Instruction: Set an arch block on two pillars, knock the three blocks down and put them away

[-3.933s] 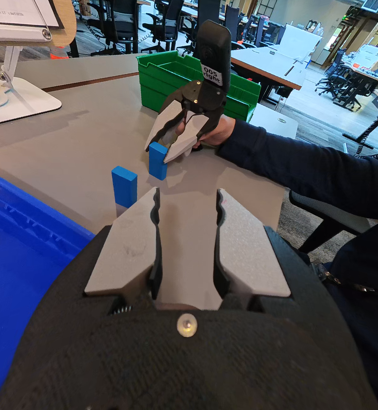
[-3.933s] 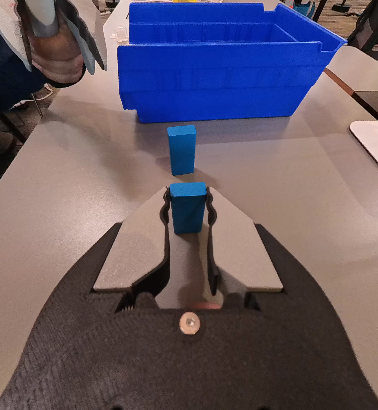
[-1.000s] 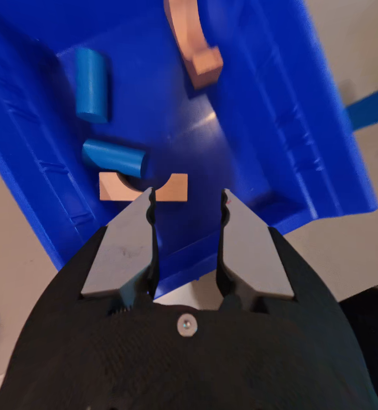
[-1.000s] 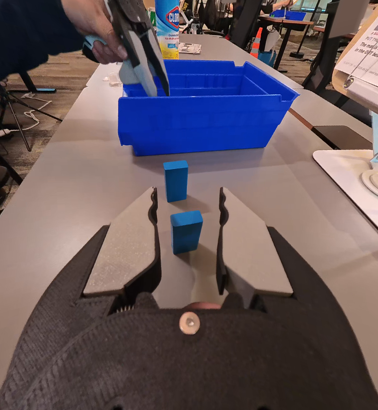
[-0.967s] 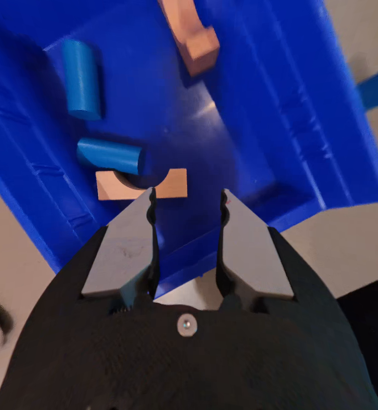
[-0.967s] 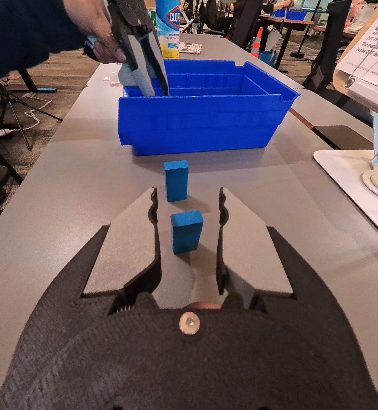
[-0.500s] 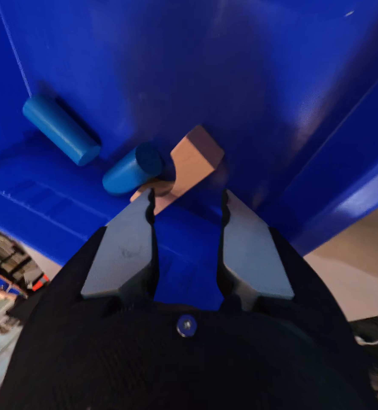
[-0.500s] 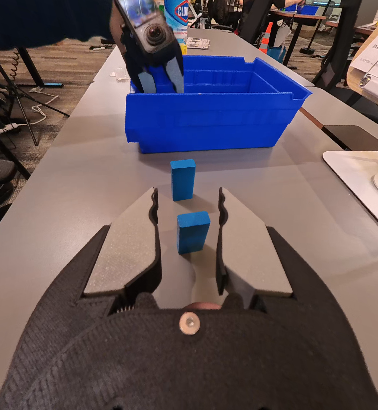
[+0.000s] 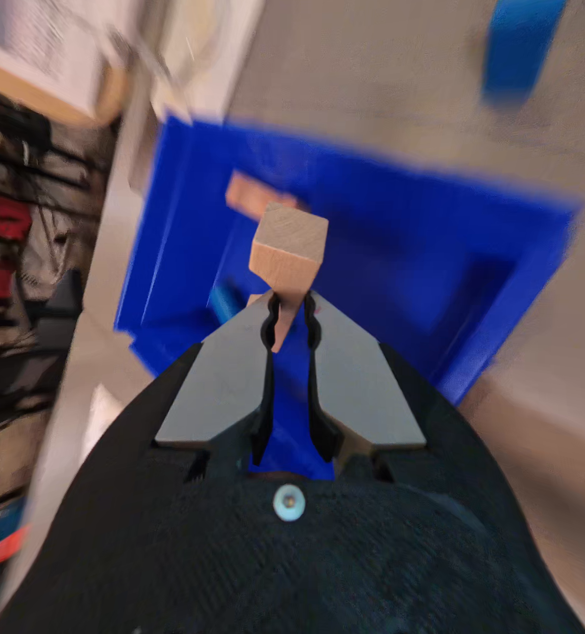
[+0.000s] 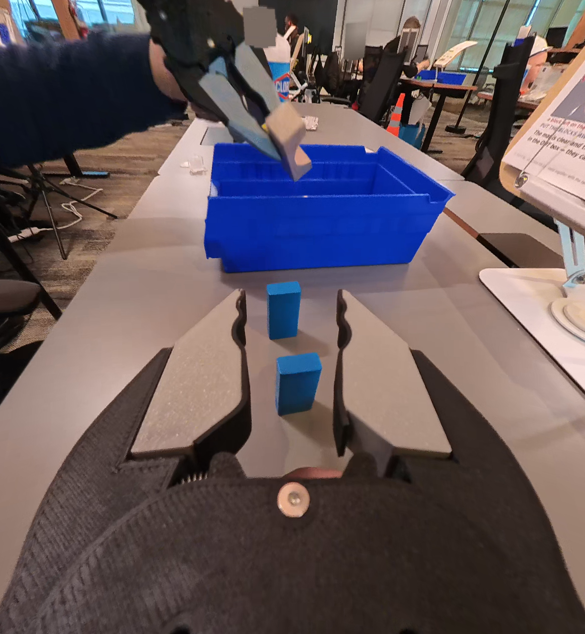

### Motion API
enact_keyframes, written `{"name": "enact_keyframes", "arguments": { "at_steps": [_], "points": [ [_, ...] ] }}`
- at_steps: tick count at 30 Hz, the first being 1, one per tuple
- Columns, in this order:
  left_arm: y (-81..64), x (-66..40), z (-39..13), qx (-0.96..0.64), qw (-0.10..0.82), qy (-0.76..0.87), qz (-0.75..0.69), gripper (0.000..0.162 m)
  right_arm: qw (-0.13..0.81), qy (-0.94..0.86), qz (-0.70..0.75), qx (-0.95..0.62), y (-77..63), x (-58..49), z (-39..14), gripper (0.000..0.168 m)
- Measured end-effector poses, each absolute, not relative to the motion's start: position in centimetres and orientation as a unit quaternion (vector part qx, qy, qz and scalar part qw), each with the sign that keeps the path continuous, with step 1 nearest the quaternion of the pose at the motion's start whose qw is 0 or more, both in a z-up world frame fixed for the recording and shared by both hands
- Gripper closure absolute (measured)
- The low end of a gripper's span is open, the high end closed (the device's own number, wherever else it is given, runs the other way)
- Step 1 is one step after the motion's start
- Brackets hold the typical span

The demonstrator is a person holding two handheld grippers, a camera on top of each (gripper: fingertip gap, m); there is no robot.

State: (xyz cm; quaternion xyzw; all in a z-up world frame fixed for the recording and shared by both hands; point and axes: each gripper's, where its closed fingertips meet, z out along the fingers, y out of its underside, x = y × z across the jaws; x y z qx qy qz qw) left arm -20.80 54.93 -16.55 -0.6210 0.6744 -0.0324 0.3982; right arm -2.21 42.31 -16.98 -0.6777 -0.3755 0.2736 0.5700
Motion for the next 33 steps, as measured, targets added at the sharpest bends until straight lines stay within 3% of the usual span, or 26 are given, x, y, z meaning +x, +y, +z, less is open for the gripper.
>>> {"name": "enact_keyframes", "arguments": {
  "at_steps": [2,5,13,18,23,26,33],
  "points": [
    [52.2,-17.7,-12.5,-0.626,0.46,0.602,-0.185,0.149,0.577,-0.375,0.279,-0.67,42.1,-2.4,-16.4,0.118],
    [48.4,-14.7,-8.7,-0.636,0.461,0.49,-0.379,0.15,0.591,-0.374,0.287,-0.654,41.6,-3.0,-15.2,0.118],
    [45.7,-9.8,-7.4,-0.629,0.409,0.218,-0.624,0.151,0.691,-0.351,0.178,-0.606,41.3,-4.3,-10.8,0.111],
    [45.1,-7.3,-8.3,-0.621,0.408,0.167,-0.648,0.15,0.71,-0.356,0.091,-0.601,41.4,-5.7,-10.9,0.114],
    [43.6,-5.1,-8.6,-0.608,0.336,0.139,-0.706,0.15,0.697,-0.34,0.033,-0.63,42.7,-5.5,-12.1,0.118],
    [43.3,-4.5,-9.3,-0.613,0.332,0.141,-0.703,0.151,0.706,-0.328,-0.007,-0.628,42.9,-4.7,-11.7,0.137],
    [43.0,-5.1,-9.6,-0.606,0.315,0.141,-0.717,0.151,0.695,-0.329,0.057,-0.637,42.4,-5.1,-11.5,0.139]
  ]
}}
